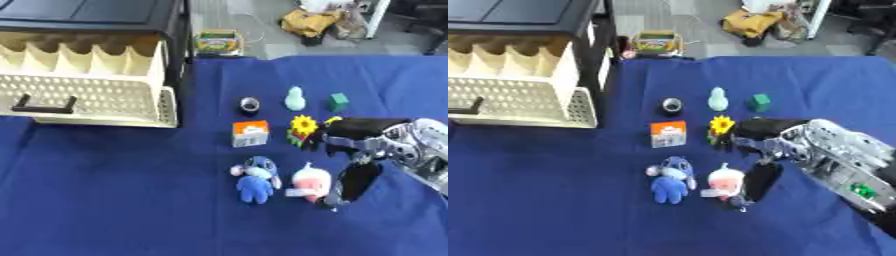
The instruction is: Pick up objects from table and place into drawer.
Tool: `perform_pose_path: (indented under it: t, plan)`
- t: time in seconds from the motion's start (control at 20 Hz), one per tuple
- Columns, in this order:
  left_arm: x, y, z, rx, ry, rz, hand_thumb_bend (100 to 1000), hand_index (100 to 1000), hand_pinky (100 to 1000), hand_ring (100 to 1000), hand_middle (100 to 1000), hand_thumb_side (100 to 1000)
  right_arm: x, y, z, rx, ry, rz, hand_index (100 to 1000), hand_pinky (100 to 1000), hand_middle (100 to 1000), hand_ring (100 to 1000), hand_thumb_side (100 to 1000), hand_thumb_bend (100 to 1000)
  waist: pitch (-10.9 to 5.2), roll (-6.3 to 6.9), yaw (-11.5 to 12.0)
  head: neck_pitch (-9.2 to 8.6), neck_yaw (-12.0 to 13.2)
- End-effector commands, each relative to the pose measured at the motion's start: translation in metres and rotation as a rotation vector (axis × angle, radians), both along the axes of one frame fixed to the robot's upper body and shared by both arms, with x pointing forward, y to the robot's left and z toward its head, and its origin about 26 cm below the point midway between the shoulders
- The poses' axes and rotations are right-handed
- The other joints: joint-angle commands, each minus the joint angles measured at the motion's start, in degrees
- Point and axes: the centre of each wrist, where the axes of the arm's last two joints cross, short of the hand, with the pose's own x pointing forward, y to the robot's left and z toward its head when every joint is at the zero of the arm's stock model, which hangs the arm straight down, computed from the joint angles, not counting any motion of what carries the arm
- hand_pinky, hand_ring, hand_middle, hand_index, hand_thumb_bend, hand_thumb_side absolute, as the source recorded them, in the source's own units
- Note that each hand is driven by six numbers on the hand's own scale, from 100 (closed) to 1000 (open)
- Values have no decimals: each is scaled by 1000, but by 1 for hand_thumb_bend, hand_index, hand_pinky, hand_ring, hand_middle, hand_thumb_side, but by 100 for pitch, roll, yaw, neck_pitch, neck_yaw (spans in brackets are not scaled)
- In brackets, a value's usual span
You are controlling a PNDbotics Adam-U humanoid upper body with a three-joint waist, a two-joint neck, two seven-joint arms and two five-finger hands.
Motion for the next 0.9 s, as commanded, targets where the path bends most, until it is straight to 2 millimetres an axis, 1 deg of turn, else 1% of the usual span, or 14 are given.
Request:
perform_pose_path:
  t: [0.05, 0.45, 0.9]
  plan:
    - [-4, 1, 6, 18, -21, 6, 478, 750, 100, 100, 100, 824, 3, -5, 2, -23, -2, -28, 900, 476, 782, 692, 378, 605, -92, 20, 16, -69, -22]
    - [-4, 0, 5, 15, -17, 2, 466, 748, 100, 100, 100, 830, 10, -4, -9, -17, 31, -37, 897, 461, 770, 682, 392, 612, -74, 35, 45, -91, -56]
    - [-4, 0, 4, 16, -15, -6, 452, 749, 100, 100, 100, 835, 21, -8, -23, -22, 39, -76, 891, 451, 766, 684, 365, 605, -63, 61, 90, -107, -100]
